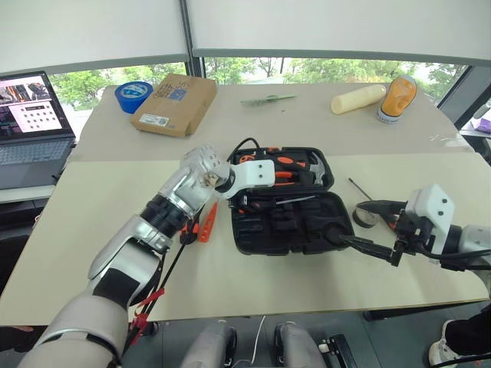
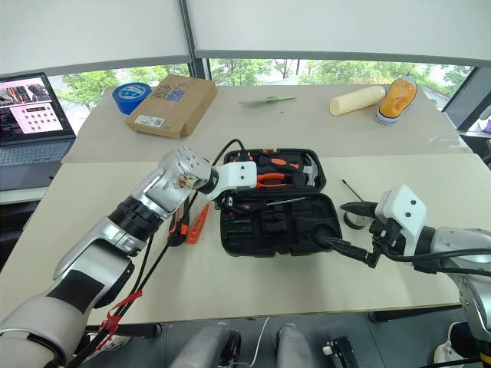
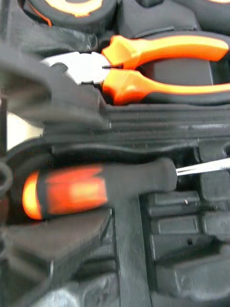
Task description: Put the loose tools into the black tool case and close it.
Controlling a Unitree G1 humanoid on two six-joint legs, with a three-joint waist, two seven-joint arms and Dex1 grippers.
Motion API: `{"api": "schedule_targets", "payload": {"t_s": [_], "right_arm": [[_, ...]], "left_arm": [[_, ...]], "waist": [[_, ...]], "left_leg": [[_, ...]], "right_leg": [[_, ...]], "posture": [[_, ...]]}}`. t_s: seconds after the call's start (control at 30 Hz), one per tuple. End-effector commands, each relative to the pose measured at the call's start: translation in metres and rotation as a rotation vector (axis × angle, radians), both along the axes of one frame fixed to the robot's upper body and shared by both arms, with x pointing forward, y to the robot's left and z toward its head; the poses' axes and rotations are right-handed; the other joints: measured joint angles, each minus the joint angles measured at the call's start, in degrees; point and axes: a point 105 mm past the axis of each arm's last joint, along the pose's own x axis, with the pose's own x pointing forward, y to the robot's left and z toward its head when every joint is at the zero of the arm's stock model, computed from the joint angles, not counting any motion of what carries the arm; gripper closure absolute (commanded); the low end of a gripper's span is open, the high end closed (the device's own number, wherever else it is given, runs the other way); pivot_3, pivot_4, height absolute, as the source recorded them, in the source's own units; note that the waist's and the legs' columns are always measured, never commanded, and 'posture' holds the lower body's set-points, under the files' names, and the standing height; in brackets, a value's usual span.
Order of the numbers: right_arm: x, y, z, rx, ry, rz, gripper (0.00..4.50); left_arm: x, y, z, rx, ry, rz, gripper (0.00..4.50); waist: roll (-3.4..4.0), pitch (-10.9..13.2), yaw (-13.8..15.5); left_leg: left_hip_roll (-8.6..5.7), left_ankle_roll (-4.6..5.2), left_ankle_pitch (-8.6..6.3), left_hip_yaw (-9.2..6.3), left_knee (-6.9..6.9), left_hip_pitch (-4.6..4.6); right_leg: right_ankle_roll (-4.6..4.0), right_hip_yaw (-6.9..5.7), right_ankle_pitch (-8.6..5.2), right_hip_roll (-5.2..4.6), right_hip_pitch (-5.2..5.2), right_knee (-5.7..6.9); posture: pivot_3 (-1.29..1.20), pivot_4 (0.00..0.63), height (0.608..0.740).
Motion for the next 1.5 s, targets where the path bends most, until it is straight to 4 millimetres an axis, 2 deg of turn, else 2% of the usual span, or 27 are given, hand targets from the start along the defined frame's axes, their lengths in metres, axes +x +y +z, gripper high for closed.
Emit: {"api": "schedule_targets", "payload": {"t_s": [0.03,0.13,0.23,0.4,0.53,0.57,0.97,1.07,1.23,1.33,1.4,1.43,1.5], "right_arm": [[-0.001,0.001,0.004,-0.009,-0.034,0.015,0.00],[-0.001,0.001,0.004,-0.007,-0.033,0.015,0.00],[0.000,0.001,0.003,-0.006,-0.031,0.016,0.00],[0.004,0.000,0.004,-0.006,-0.043,0.013,0.00],[0.005,0.001,0.004,-0.007,-0.046,0.016,0.00],[0.005,0.001,0.004,-0.008,-0.047,0.015,0.00],[0.014,0.002,0.007,0.042,-0.063,-0.026,0.00],[0.013,0.003,0.006,0.041,-0.063,-0.028,0.00],[0.011,-0.002,0.003,0.029,-0.064,-0.055,0.00],[0.004,-0.018,-0.001,0.031,-0.047,-0.140,0.00],[0.000,-0.025,-0.001,0.036,-0.043,-0.180,0.00],[-0.002,-0.028,0.001,0.039,-0.048,-0.198,0.00],[-0.006,-0.038,0.005,0.049,-0.056,-0.243,0.00]], "left_arm": [[-0.005,-0.004,0.030,-0.064,-0.041,-0.024,0.07],[-0.005,-0.007,0.037,-0.087,-0.060,-0.037,0.07],[0.001,-0.009,0.035,-0.066,-0.117,-0.054,0.81],[0.003,-0.015,0.020,-0.058,-0.102,-0.065,2.63],[0.000,-0.018,0.004,-0.046,-0.053,-0.077,4.25],[0.000,-0.019,0.001,-0.039,-0.051,-0.078,4.45],[0.004,-0.013,-0.044,0.170,-0.106,-0.140,4.45],[0.006,-0.015,-0.048,0.170,-0.116,-0.138,4.45],[0.008,-0.017,-0.032,0.065,-0.085,-0.100,4.45],[-0.012,-0.013,0.013,-0.296,0.029,-0.153,4.45],[-0.031,0.001,0.037,-0.471,0.060,-0.231,3.95],[-0.036,0.010,0.044,-0.522,0.065,-0.235,3.84],[-0.042,0.025,0.053,-0.572,0.005,-0.240,3.04]], "waist": [[0.00,0.00,0.00],[0.00,0.00,0.02],[0.00,0.00,0.04],[0.00,0.00,0.01],[0.00,0.00,0.02],[0.01,0.00,-0.01],[0.05,-0.04,0.19],[0.08,-0.07,0.53],[0.08,-0.10,0.83],[0.12,-0.12,0.40],[0.13,-0.12,-0.13],[0.13,-0.12,-0.49],[0.13,-0.12,-0.99]], "left_leg": [[0.00,0.00,0.00,0.00,0.00,0.01],[0.00,-0.01,0.01,0.00,0.00,0.01],[0.00,-0.01,0.01,0.00,0.01,0.01],[0.00,-0.03,0.02,0.02,0.00,0.02],[0.00,-0.02,0.01,0.02,0.01,0.01],[0.00,-0.02,0.01,0.02,0.01,0.01],[0.00,0.03,-0.02,0.03,0.02,0.25],[0.00,0.38,-0.23,0.00,0.03,0.51],[0.00,0.53,-0.32,-0.03,0.13,0.73],[0.00,0.52,-0.32,-0.02,0.13,0.65],[0.03,0.25,-0.17,-0.02,0.05,0.42],[0.04,-0.02,-0.02,-0.01,0.05,0.21],[0.05,-0.20,0.08,0.04,0.06,-0.07]], "right_leg": [[0.00,0.00,0.00,0.00,0.00,0.00],[0.00,-0.01,0.00,0.00,0.01,0.00],[0.00,-0.01,0.00,0.00,0.01,0.00],[0.00,0.00,0.00,0.00,0.00,0.00],[0.00,0.00,0.00,0.00,0.00,0.00],[0.00,0.00,0.00,0.00,0.00,0.00],[0.01,0.00,0.01,-0.02,0.26,-0.02],[0.02,-0.05,0.01,-0.04,0.58,-0.09],[0.08,-0.10,0.04,-0.08,0.88,-0.14],[0.08,-0.06,0.04,-0.06,0.76,-0.08],[0.07,-0.03,0.05,-0.04,0.39,-0.01],[0.06,0.01,0.05,-0.07,0.11,0.06],[0.02,0.05,0.08,-0.24,-0.25,0.55]], "posture": [[0.00,0.150,0.738],[0.00,0.150,0.738],[0.00,0.150,0.738],[0.00,0.150,0.738],[0.00,0.150,0.738],[0.00,0.150,0.738],[0.00,0.150,0.738],[0.00,0.150,0.738],[0.00,0.150,0.738],[0.00,0.150,0.738],[0.00,0.150,0.738],[0.00,0.150,0.738],[0.00,0.150,0.738]]}}
